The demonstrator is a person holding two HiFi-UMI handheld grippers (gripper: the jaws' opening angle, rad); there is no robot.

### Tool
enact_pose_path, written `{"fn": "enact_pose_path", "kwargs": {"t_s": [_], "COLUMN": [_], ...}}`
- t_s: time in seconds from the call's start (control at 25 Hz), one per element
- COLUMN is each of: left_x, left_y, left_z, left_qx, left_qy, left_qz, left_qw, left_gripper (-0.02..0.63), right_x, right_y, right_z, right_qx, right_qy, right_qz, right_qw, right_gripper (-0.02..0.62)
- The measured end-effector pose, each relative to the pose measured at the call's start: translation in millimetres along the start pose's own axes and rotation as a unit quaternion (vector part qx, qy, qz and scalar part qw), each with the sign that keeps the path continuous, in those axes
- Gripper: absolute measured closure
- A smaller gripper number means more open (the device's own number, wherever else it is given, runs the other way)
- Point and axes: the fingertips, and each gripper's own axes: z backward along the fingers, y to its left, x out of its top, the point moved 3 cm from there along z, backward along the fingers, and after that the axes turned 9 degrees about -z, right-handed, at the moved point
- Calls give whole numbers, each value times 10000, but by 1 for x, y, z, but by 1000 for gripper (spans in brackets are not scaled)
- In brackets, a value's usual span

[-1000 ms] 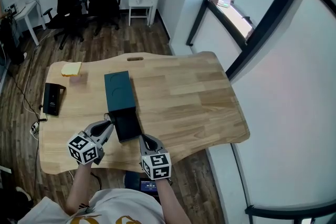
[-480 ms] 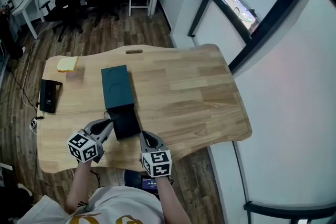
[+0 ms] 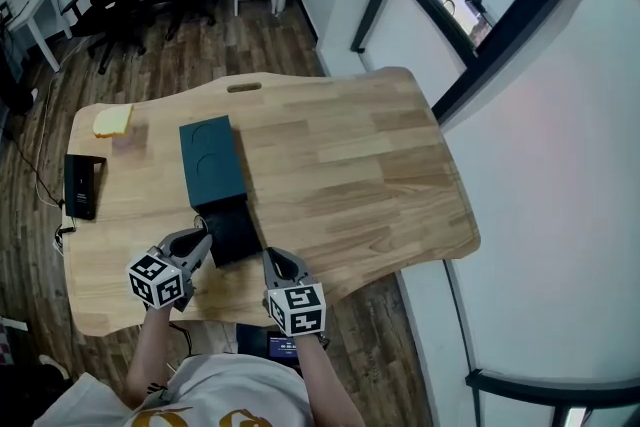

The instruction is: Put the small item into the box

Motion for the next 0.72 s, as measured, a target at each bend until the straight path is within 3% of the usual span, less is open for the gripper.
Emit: {"fn": "enact_pose_path", "kwargs": {"t_s": [0.72], "left_x": [-31], "left_y": [7], "left_z": [-39], "left_qx": [-243], "left_qy": [758], "left_qz": [-251], "left_qw": [9965], "left_gripper": [574], "right_x": [-11], "right_y": [-24], "right_z": [-28], "right_qx": [-50], "right_qy": [226], "right_qz": [-496], "right_qw": [9985], "right_gripper": [591]}}
